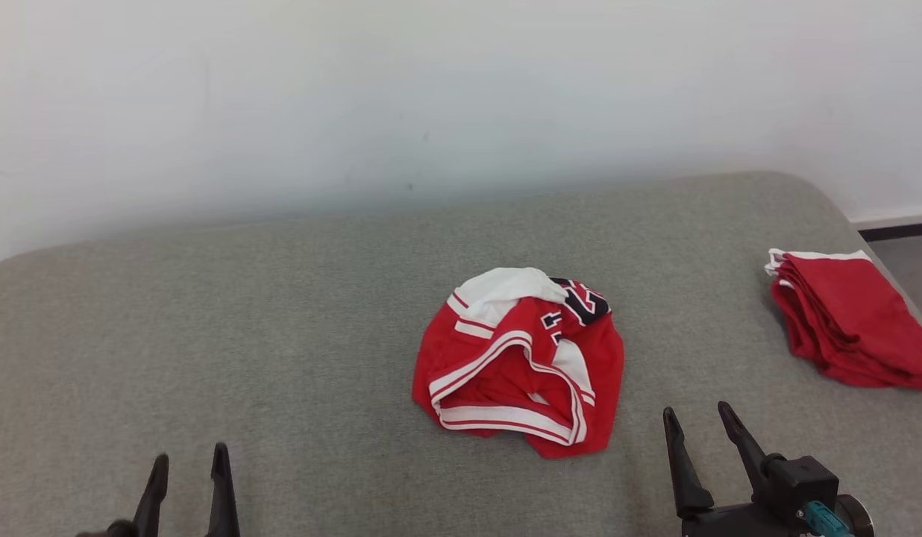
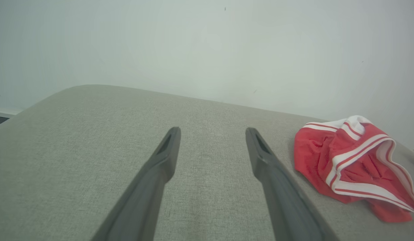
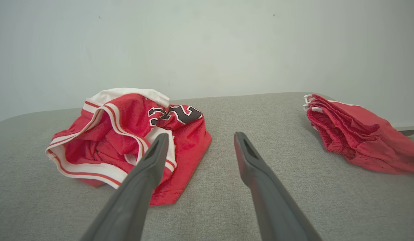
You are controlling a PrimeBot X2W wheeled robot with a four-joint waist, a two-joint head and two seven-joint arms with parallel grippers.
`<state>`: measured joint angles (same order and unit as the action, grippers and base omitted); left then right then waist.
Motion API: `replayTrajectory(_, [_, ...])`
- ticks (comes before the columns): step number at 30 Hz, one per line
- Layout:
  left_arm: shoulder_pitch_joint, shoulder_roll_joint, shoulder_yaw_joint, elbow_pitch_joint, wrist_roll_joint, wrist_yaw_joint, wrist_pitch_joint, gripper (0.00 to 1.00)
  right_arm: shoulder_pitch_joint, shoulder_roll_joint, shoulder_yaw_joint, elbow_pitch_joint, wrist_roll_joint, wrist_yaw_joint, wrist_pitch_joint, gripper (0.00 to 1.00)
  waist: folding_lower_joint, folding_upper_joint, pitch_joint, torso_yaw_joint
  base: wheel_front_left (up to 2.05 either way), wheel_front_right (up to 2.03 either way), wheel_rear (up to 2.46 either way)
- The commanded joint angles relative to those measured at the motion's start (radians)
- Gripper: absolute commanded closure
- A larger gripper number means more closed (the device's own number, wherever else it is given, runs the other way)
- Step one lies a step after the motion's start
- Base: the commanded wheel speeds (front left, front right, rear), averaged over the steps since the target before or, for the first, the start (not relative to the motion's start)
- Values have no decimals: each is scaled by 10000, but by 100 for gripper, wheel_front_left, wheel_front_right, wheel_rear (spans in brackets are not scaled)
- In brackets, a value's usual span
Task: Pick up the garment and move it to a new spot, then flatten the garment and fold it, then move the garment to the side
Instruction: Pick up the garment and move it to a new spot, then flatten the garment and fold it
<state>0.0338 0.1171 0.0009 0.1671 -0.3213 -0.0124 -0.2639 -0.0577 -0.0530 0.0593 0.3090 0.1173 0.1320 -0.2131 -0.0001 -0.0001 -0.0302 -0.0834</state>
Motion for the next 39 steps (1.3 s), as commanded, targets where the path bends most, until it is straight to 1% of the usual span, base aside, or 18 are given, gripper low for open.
replayTrajectory(1, [254,-56,103,-31,74,14,0,0,100,-23,-15,43,-47,-29,-75,0,1,1,-192,267,0,0,0])
replayTrajectory(4, [532,-242,355,-222,268,100,-3,0,140,-22,24,128,-63,-29,-89,0,1,1,-216,365,0,0,0])
replayTrajectory(9, [681,-355,569,-309,354,89,-3,0,86,-9,161,179,-6,-29,-98,0,1,1,-216,421,0,0,0])
replayTrajectory(14, [762,-466,673,-312,517,-49,-4,0,25,2,299,241,41,-29,-123,0,1,1,-220,432,0,0,0])
replayTrajectory(30, [764,-629,825,-213,625,-199,-4,0,-80,21,438,435,133,-29,-66,0,1,1,-221,340,0,0,0])
replayTrajectory(35, [681,-643,817,-223,626,-220,-4,0,-594,24,799,853,291,-29,858,0,1,1,-150,397,0,0,0])
replayTrajectory(39, [579,-654,766,-238,637,-271,-4,0,-1304,23,1084,1606,582,-29,1887,0,1,1,-42,538,0,0,0])
